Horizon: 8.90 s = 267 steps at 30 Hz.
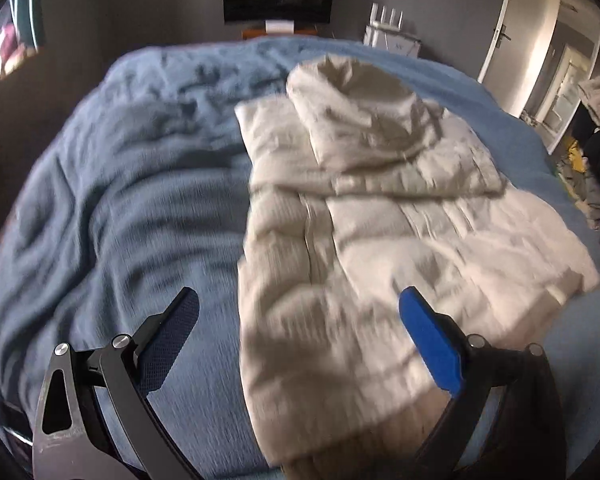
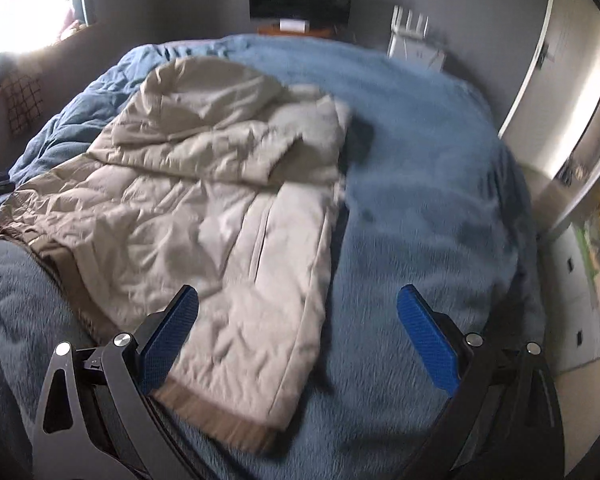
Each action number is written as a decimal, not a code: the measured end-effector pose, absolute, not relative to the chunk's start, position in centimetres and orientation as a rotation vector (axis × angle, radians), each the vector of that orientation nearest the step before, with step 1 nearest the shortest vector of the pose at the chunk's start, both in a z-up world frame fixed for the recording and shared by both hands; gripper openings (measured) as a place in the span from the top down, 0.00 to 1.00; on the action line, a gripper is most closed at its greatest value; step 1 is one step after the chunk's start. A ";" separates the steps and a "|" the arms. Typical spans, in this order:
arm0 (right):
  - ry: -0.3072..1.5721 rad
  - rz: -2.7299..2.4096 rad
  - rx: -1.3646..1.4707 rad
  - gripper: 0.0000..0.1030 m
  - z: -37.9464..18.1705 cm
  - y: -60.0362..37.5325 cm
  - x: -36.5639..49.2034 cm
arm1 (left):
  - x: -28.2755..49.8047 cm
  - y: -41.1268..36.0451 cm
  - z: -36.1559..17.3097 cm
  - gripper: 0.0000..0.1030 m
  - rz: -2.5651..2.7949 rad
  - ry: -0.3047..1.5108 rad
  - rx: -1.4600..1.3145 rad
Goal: Fold large clothes
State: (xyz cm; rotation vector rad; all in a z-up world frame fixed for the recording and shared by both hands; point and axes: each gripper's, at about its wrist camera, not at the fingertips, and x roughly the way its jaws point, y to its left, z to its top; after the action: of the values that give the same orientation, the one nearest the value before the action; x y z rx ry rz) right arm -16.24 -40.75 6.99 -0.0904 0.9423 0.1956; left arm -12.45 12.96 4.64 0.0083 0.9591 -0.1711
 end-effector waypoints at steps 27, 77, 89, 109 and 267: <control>1.252 0.328 0.161 0.46 1.8 -42.4 -18.3 | -16.1 14.4 2.7 0.53 -0.311 1.154 -0.137; 0.675 0.191 0.241 0.86 12.4 -41.2 11.0 | 11.6 17.9 10.2 0.84 -0.258 0.763 -0.359; 0.839 0.102 0.353 0.85 3.5 -40.3 24.9 | 22.7 17.4 2.5 0.81 -0.144 0.951 -0.308; 0.718 0.119 0.262 0.19 5.1 -38.0 16.3 | 15.9 13.9 5.4 0.10 -0.246 0.825 -0.342; 0.933 -0.017 0.188 0.06 -7.1 -34.9 28.8 | 26.9 11.4 -5.4 0.05 0.115 0.935 -0.131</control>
State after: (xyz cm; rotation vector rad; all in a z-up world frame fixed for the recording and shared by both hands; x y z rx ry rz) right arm 28.82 -34.88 -7.15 0.1882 0.9335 -0.0173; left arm 26.89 11.39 -5.36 -0.1313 0.9347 0.1151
